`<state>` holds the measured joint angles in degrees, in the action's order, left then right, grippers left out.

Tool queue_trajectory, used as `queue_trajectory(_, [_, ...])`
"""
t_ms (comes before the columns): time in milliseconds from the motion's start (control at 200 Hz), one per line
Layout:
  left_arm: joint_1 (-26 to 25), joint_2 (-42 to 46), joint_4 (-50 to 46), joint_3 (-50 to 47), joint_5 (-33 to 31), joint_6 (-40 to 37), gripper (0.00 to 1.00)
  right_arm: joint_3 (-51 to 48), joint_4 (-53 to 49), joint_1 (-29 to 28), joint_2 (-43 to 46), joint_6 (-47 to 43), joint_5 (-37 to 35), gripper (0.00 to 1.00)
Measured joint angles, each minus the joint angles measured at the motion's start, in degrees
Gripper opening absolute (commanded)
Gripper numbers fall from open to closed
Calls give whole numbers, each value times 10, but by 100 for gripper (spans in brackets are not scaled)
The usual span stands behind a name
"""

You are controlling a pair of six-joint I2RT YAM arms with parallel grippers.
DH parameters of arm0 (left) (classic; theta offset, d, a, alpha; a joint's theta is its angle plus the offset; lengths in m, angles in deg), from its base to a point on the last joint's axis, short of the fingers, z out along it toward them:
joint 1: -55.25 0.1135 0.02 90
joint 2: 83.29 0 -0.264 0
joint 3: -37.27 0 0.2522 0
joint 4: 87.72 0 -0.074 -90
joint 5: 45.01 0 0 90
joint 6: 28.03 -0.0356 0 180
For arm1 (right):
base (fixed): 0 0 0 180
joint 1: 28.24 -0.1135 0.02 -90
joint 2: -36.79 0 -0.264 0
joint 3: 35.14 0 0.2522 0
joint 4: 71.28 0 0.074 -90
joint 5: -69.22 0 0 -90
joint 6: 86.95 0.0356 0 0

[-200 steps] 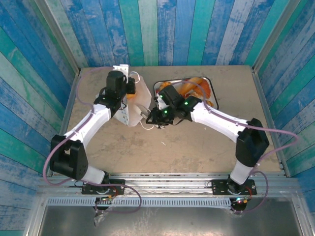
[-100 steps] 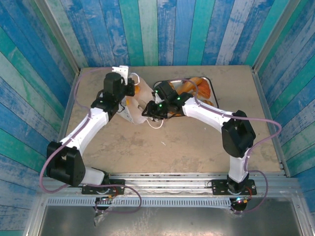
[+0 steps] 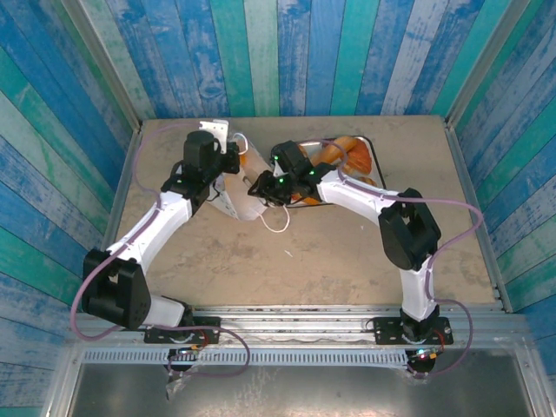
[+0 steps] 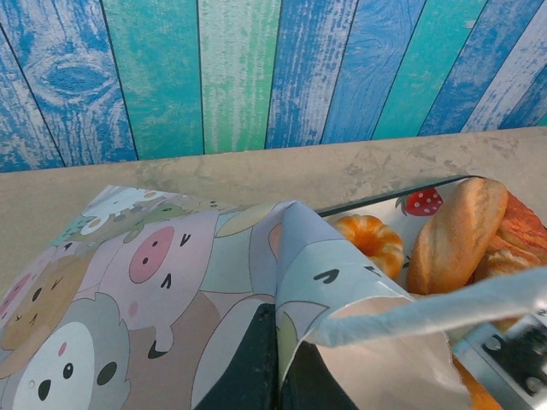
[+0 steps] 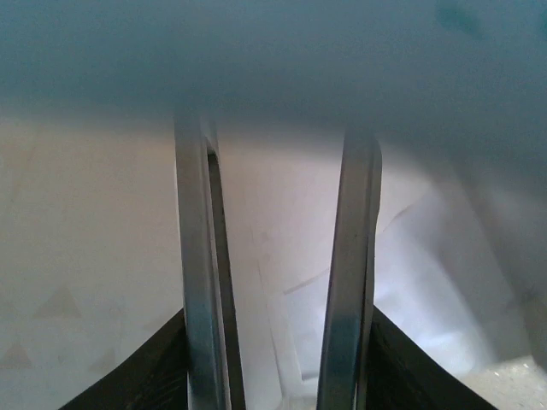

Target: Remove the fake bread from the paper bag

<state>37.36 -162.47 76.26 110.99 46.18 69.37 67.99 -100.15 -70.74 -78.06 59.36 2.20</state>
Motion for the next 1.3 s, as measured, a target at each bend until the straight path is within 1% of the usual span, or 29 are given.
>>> queue_trajectory(551, [0,0,-9,0,19,0,0,43,38,6,-59,21,-2,44])
queue_trajectory(716, [0,0,-14,0,26,0,0,55,50,7,-80,25,0,47])
queue_trajectory(891, [0,0,-16,0,28,0,0,66,54,8,-87,31,0,47])
queue_trajectory(967, [1,0,-17,0,28,0,0,75,57,8,-96,34,1,45])
queue_trajectory(1032, [1,0,-19,0,28,-1,0,81,58,8,-104,37,2,41])
queue_trajectory(1137, [2,0,-24,0,28,-1,0,85,60,9,-111,40,2,29])
queue_trajectory(1302, [2,0,-23,0,22,-1,0,103,43,10,-113,26,1,23])
